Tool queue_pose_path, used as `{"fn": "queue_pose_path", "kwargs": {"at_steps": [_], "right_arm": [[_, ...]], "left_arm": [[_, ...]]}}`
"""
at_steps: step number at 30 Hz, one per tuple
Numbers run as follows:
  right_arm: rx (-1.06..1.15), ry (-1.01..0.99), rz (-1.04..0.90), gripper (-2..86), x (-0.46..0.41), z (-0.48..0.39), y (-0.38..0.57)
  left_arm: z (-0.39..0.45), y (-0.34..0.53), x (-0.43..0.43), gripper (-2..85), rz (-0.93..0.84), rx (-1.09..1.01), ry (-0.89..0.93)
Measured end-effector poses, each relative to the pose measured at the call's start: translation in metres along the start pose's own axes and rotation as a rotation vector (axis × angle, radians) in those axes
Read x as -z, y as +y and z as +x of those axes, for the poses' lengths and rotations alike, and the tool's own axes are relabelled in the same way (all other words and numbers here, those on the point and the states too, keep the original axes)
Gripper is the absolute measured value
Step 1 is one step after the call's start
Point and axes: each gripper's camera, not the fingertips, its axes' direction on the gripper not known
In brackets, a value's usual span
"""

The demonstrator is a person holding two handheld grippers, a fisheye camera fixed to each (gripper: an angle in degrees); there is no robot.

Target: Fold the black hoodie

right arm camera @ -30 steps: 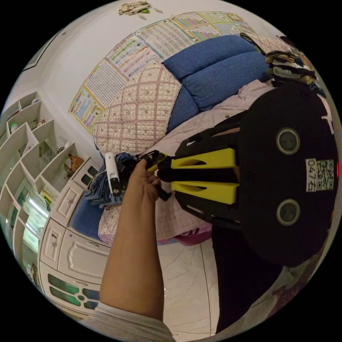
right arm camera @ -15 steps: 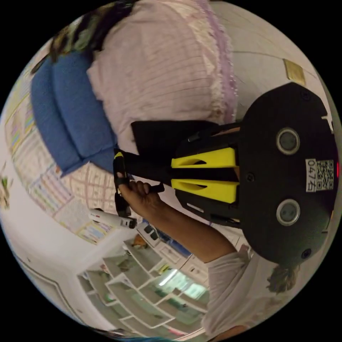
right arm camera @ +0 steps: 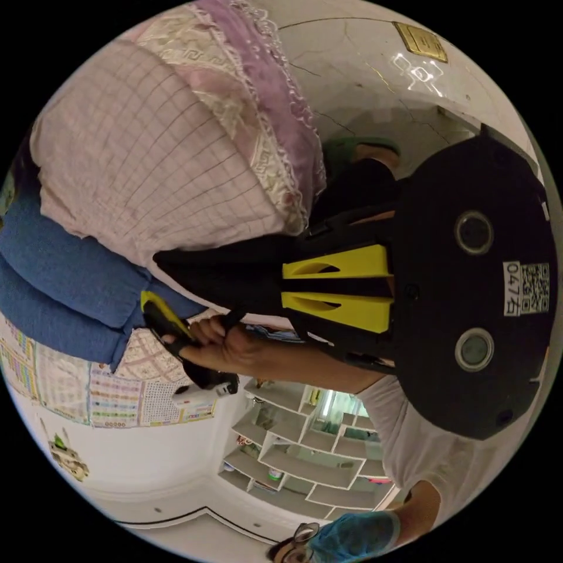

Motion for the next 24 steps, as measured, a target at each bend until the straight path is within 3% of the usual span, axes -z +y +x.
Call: {"fn": "queue_pose_path", "kwargs": {"at_steps": [6,11,14,20,24], "right_arm": [[0.214,0.121,0.225,4.1,0.045,0.019,-0.019],[0.484,0.205,0.069,5.5,-0.009,0.007,-0.129],[0.481,0.293,-0.033,5.0,-0.061,0.019,-0.178],[0.51,0.568,-0.133,2.1,-0.133,0.039,-0.211],[0.618,0.612,-0.124,0.2,-0.141,0.031,-0.212]], "left_arm": [[-0.026,0.077,0.05,3.4,-0.109,-0.142,0.084],[0.009,0.185,0.045,3.9,-0.137,-0.263,0.128],[0.012,0.215,0.024,4.1,-0.159,-0.258,0.132],[0.012,0.234,-0.007,4.7,-0.2,-0.291,0.144],[-0.011,0.233,-0.028,4.8,-0.243,-0.26,0.178]]}}
